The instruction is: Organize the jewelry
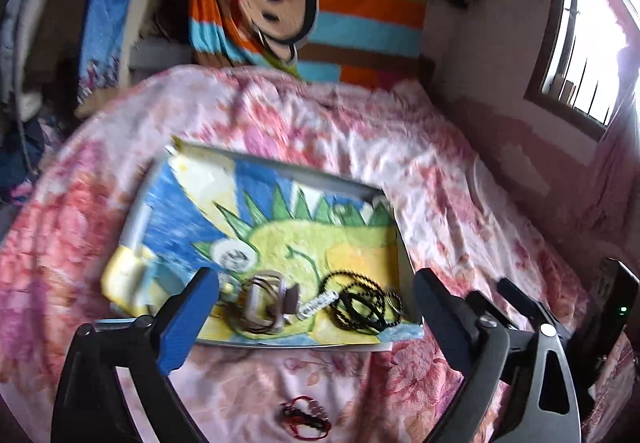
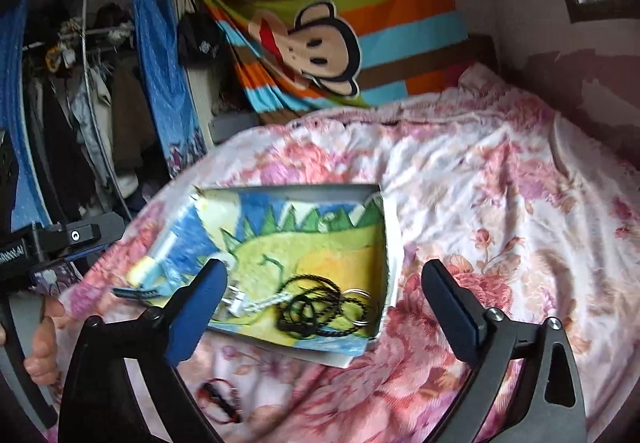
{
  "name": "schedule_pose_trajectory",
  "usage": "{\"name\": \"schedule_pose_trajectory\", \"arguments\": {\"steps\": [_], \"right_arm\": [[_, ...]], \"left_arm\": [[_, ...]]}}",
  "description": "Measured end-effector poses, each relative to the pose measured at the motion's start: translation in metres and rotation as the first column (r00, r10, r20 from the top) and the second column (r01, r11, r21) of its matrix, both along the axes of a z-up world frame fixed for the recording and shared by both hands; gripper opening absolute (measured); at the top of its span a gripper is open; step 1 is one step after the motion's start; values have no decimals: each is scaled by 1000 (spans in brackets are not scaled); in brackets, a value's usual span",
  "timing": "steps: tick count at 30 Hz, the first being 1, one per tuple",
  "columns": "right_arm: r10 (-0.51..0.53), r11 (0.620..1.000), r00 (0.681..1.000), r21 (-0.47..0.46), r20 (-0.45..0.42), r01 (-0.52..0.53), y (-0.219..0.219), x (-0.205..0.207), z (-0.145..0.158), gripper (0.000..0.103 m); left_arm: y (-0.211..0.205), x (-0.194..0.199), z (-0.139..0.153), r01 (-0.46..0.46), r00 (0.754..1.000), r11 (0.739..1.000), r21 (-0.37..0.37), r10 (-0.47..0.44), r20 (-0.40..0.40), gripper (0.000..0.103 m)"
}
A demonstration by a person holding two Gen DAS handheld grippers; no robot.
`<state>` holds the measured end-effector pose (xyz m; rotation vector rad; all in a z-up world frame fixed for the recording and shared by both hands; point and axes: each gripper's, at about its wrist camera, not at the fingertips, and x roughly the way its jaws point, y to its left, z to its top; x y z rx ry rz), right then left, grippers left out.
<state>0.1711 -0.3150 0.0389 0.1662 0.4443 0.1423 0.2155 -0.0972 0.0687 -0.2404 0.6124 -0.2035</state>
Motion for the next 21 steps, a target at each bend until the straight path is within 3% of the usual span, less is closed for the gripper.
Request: {"name": "schedule_pose_trajectory", "arguments": {"steps": [6, 11, 16, 21], "right_arm": [[28, 999, 995, -40, 94, -24, 24, -54, 33, 101], [37, 997, 988, -65, 148, -28, 39, -98, 47, 101], [20, 998, 990, -65, 142, -11, 41, -130, 43, 101], [12, 994, 997, -111, 76, -4, 43, -162, 15, 101]], "left_arm": [[24, -57, 22, -68, 992, 997, 36, 64, 108, 103], [41, -95, 26, -92, 986, 994, 60, 83, 146, 103], [55, -132, 14, -101, 984, 990, 97, 84, 160, 103], [67, -153, -10, -85, 988, 990, 114, 69, 139, 103]]}}
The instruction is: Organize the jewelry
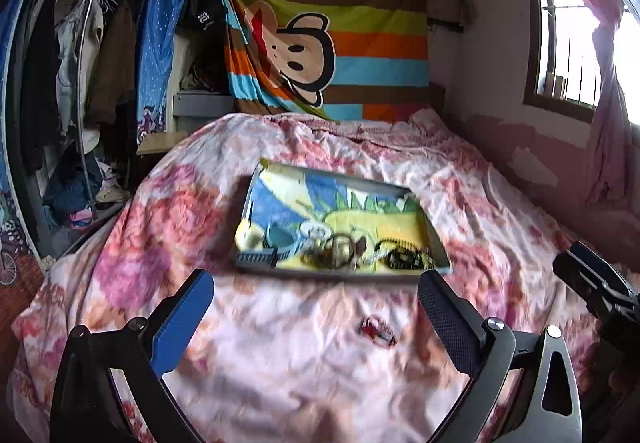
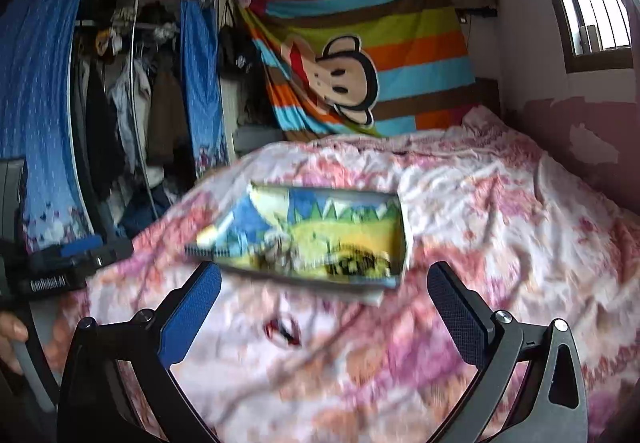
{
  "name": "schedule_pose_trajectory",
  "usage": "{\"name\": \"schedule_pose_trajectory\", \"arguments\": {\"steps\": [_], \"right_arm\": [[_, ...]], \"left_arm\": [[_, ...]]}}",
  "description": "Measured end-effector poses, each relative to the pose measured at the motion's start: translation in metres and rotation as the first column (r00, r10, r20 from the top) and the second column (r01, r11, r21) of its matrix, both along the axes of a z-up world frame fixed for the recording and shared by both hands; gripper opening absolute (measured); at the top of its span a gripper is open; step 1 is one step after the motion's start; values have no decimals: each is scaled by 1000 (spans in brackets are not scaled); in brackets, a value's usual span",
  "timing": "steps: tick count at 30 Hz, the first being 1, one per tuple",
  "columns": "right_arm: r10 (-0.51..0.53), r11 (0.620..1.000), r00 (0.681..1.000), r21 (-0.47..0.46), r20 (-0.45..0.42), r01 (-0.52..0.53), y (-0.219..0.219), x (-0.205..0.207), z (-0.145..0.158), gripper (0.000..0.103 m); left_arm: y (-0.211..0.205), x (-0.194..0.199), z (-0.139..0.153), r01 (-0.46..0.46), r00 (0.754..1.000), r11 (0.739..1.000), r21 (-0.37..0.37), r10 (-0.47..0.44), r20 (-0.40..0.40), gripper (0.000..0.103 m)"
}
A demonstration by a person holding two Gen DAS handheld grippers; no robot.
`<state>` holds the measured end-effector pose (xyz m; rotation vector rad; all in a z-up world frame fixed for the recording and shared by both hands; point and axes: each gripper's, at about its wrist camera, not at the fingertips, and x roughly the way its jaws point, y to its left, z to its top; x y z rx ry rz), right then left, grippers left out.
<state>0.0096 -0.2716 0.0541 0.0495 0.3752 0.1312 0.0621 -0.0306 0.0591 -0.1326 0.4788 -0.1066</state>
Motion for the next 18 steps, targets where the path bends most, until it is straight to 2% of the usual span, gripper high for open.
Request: {"name": "schedule_pose_trajectory", "arguments": {"steps": [8, 18], "right_arm": [[7, 999, 993, -40, -117, -12, 4, -8, -36, 101], [-9, 996, 970, -89, -244, -13, 13, 11, -69, 101]], "left_arm": [[4, -26, -37, 13, 1000, 999, 30, -12, -7, 103], [6, -19, -67, 19, 992, 997, 77, -9, -126, 103]]}}
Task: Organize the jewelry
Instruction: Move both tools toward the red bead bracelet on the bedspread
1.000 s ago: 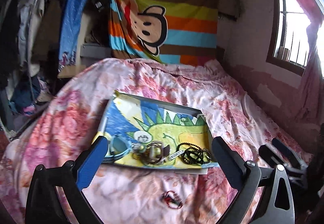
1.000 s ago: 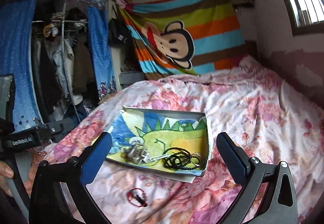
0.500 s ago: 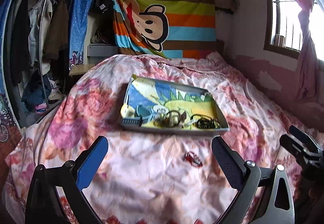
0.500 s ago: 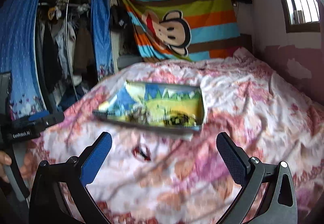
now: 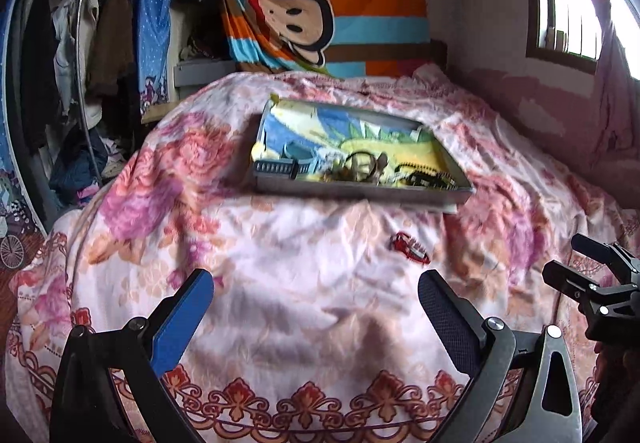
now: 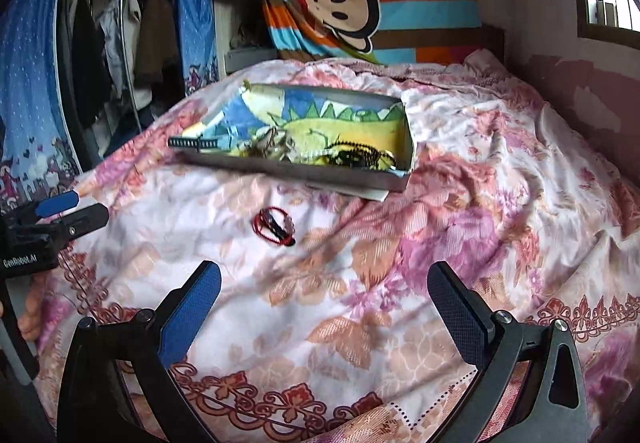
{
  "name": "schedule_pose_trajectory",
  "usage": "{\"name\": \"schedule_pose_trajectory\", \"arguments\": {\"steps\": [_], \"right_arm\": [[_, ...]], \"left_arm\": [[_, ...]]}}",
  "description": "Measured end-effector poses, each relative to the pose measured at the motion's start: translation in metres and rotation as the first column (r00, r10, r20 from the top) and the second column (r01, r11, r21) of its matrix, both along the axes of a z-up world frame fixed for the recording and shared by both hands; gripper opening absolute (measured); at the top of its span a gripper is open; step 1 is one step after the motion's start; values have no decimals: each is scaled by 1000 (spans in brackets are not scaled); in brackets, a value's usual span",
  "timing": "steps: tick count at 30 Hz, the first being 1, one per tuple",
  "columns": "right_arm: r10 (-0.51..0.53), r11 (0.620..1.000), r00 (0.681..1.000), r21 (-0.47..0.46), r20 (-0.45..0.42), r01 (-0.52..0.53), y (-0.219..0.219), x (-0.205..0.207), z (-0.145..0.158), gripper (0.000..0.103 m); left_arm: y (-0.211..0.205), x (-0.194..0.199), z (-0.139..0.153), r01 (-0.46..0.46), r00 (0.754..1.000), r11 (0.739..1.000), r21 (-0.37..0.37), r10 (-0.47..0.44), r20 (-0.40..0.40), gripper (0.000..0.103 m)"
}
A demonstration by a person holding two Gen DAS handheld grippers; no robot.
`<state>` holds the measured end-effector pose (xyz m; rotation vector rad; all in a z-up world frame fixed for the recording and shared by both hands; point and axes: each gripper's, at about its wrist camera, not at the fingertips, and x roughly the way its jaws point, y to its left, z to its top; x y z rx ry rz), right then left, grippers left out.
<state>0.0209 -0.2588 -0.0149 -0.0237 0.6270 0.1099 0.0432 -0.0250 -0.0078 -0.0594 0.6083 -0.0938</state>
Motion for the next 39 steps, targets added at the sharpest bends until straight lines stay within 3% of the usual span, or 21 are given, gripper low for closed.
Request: {"name": "schedule_pose_trajectory", "arguments": {"steps": [5, 22, 33, 39], "right_arm": [[8, 1000, 1000, -1, -27, -8, 4, 3, -6, 101], [11, 1000, 999, 1, -48, -11, 4, 8, -9, 101], [57, 997, 997, -58, -52, -60, -15, 59, -5, 101], [105, 994, 991, 24, -78, -103, -22, 93, -15, 100]], "left_arm": [[5, 5, -7, -9, 999, 999, -42, 7, -44, 103], [11, 13, -12, -26, 997, 998, -59, 22, -78, 103], [0, 65, -10, 97, 991, 987, -129, -109, -84, 103], [-2, 99, -23, 162, 972, 963, -217, -194, -135, 103]]}}
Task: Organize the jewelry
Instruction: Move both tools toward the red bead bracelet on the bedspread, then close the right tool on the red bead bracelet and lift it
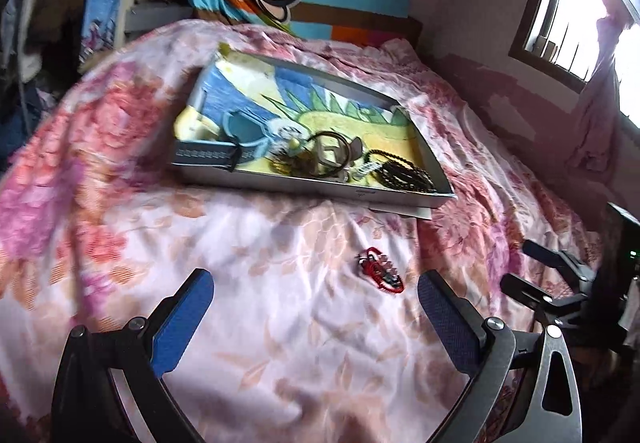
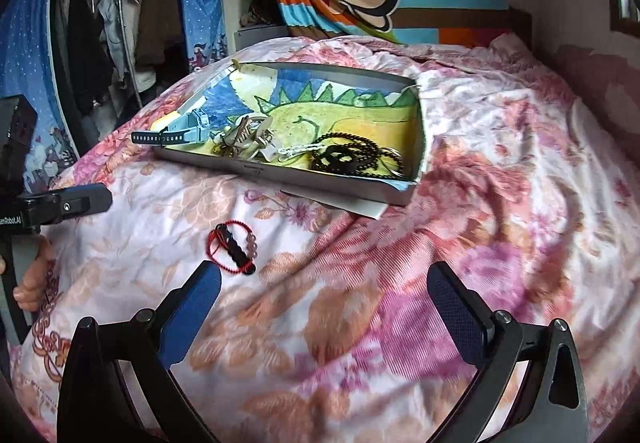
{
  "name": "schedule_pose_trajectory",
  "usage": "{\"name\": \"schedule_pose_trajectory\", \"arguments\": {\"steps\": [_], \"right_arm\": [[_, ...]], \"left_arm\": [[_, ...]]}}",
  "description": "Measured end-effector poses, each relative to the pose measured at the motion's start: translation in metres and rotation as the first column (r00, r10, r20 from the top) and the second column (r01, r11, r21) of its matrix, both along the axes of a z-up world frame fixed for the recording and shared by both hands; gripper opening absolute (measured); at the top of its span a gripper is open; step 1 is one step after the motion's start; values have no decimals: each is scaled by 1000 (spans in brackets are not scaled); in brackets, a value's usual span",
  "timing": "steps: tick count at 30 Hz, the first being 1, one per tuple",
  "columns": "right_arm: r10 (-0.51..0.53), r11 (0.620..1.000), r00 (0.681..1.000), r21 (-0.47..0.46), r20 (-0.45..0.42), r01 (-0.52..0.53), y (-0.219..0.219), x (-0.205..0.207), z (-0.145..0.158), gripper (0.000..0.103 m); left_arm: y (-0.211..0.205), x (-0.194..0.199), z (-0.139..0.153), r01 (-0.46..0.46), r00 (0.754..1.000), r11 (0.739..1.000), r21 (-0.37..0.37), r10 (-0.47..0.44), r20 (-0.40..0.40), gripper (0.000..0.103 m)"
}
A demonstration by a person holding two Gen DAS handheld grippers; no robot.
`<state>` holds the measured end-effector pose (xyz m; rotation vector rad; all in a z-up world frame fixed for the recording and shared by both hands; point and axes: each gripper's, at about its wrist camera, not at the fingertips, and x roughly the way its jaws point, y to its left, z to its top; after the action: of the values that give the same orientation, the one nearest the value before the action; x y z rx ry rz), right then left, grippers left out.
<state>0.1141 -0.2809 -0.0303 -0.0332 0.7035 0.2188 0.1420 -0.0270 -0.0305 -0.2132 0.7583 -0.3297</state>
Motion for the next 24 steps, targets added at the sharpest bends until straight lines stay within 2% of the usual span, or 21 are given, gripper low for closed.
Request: {"name": "schedule_pose_trajectory", "arguments": {"steps": [3, 5, 6, 10, 16, 24], "right_arm": [[52, 999, 998, 9, -17, -52, 8, 15, -8, 84], [85, 996, 996, 6, -40, -84, 14, 26, -15, 68], [96, 995, 994, 8, -53, -95, 16, 31, -19, 65], [136, 990, 983, 63, -119, -130, 18, 49, -33, 35], [202, 975, 964, 127, -174, -181, 28, 65, -48, 24], [239, 969, 949, 110, -204, -220, 53, 78, -60, 24]], "left_arm": [[-4, 12, -6, 37, 999, 999, -33, -37, -18, 102], [-5, 19, -9, 46, 999, 998, -41, -47, -25, 101], [-7, 22, -10, 48, 998, 998, -41, -49, -29, 101], [-7, 33, -18, 56, 997, 998, -41, -58, -56, 100], [-8, 43, -31, 77, 990, 996, -49, -83, -112, 94], [-12, 44, -38, 71, 987, 997, -28, -74, -141, 94]]}}
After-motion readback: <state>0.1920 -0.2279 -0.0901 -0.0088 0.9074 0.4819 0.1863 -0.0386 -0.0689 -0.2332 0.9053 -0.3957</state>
